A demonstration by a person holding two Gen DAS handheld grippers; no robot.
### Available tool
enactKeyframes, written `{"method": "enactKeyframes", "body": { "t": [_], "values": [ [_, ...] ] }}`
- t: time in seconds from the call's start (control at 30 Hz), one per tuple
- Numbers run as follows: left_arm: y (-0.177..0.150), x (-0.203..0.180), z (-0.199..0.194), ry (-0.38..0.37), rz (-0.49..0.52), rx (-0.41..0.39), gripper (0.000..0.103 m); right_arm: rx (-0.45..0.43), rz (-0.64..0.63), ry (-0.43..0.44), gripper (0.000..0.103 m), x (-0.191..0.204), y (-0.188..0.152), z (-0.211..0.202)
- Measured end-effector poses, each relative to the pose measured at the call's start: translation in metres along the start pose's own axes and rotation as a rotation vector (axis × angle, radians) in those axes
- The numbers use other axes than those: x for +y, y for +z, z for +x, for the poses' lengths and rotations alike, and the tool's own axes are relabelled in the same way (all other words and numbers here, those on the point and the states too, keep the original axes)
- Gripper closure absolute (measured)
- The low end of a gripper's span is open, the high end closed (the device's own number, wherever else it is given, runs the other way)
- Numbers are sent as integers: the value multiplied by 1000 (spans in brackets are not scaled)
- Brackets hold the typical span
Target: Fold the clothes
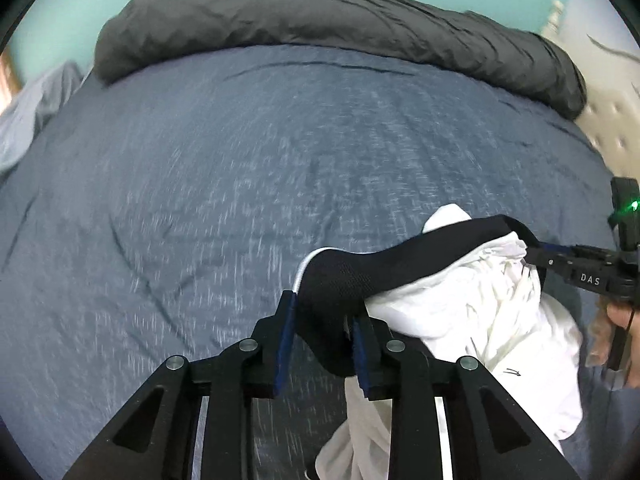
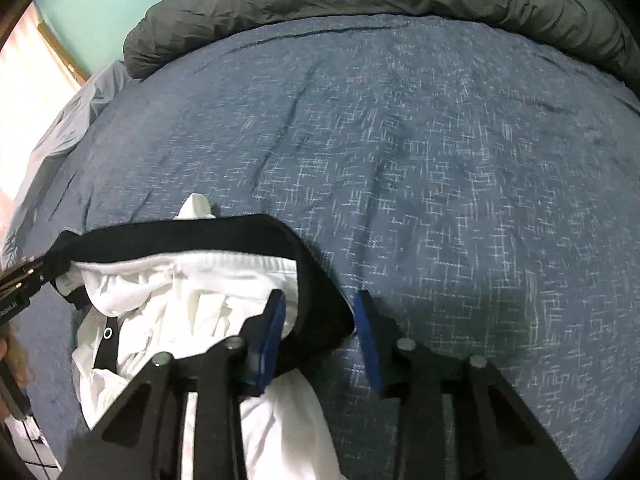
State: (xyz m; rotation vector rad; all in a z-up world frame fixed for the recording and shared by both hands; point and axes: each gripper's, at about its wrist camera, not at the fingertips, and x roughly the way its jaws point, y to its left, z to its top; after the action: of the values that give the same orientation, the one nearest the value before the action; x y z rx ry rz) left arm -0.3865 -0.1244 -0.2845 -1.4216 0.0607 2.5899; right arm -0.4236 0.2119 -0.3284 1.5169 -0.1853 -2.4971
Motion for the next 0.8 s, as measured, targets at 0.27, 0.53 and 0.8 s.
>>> {"method": "enactKeyframes", "body": {
  "t": [0.27,0.53,0.8],
  "values": [
    [-8,11,3,19,-4,11,59,-24,-10,-1,86,0,-1,-2],
    [23,7,29,1,30,38,59,-45,-11,-3,86,-1,-1,-3],
    [19,7,67,3,18,114,92,-26,-42,-3,86,4,1,7]
  ]
}}
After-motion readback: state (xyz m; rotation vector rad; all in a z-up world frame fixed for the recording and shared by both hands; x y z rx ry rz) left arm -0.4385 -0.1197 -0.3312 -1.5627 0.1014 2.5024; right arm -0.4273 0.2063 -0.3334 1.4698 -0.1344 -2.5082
